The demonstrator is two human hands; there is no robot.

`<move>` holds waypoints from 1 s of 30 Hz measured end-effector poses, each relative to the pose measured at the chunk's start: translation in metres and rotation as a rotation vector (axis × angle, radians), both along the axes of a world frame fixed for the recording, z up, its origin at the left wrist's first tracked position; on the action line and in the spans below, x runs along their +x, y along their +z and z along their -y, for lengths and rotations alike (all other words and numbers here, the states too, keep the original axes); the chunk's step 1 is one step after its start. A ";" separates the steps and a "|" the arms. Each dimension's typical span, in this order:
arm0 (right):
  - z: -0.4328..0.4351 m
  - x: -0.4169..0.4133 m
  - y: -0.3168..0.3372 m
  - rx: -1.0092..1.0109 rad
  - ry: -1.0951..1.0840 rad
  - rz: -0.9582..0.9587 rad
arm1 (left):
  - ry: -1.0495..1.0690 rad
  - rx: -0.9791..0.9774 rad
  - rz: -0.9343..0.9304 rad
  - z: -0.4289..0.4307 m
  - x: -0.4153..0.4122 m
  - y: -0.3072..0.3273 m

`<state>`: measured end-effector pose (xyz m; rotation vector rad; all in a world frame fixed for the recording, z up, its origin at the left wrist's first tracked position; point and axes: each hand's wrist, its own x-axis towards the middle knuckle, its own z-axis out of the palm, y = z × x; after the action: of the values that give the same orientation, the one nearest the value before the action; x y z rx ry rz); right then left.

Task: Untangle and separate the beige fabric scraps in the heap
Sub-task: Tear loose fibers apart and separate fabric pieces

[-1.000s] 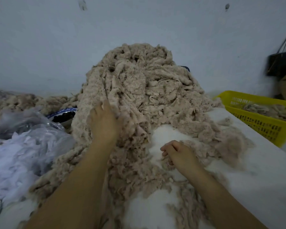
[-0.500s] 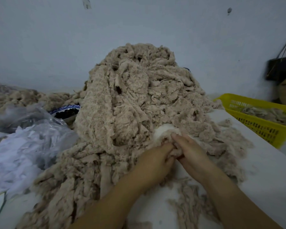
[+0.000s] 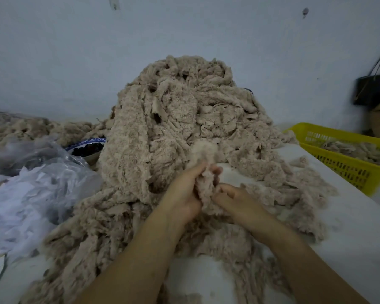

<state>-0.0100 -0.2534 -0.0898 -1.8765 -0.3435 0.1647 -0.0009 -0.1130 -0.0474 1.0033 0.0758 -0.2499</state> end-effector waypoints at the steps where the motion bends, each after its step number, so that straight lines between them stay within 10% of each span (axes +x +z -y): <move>1: 0.000 0.002 0.000 -0.028 -0.023 0.008 | 0.020 -0.063 -0.010 -0.003 0.001 0.002; 12: -0.002 0.003 0.009 0.661 -0.051 -0.164 | -0.208 1.030 0.547 0.000 -0.024 -0.030; 22: 0.023 0.023 0.012 1.057 -0.341 -0.273 | 0.245 0.425 0.160 -0.024 -0.010 -0.026; 26: 0.020 0.015 0.005 0.379 -0.337 -0.106 | 0.199 -0.315 0.098 -0.043 -0.001 -0.010; 30: -0.005 0.004 -0.001 -0.049 0.026 0.005 | 0.126 -0.546 0.093 -0.031 0.001 -0.001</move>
<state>-0.0061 -0.2480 -0.0911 -1.9215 -0.3696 0.1877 0.0002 -0.0824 -0.0485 0.4631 -0.0152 -0.0982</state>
